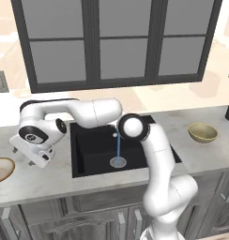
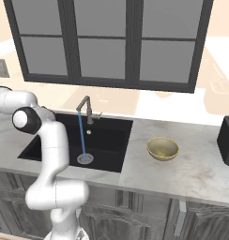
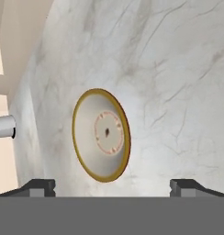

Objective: Rinse each bowl for a few seconds and place them down in the sink or on the counter.

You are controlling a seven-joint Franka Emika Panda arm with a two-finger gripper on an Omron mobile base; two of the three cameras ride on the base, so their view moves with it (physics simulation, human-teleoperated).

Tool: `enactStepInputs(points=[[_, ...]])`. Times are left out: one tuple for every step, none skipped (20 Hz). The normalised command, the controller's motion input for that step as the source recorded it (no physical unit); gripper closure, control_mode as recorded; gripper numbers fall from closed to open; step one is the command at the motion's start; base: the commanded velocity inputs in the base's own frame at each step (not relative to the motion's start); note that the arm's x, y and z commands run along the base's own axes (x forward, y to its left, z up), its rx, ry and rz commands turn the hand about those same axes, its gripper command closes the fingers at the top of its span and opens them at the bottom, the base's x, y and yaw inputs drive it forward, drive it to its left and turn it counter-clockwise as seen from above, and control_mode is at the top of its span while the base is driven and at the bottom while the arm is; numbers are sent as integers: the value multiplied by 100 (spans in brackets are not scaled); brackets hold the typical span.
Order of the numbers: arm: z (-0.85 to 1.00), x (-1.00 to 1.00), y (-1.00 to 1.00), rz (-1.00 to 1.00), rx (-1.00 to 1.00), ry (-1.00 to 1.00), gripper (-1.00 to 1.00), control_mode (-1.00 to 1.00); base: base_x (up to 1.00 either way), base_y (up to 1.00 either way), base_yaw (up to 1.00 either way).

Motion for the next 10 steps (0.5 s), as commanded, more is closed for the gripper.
enactStepInputs(points=[[-5,0,19,0,-6,-2,-100,-100,0,0,0],[-5,0,18,0,-5,-2,-100,-100,0,0,0],[-5,0,16,0,-5,-2,-100,-100,0,0,0],[-3,0,15,0,-5,-3,-100,-100,0,0,0],[-3,0,14,0,-5,-4,-100,-100,0,0,0],[-3,0,11,0,-5,-3,-100,-100,0,0,0],[-2,0,8,0,-5,-4,-100,-100,0,0,0],[-2,0,6,0,-5,-3,-100,-100,0,0,0],[-4,0,5,0,-4,-3,-100,-100,0,0,0],[-5,0,3,0,-4,-2,-100,-100,0,0,0]])
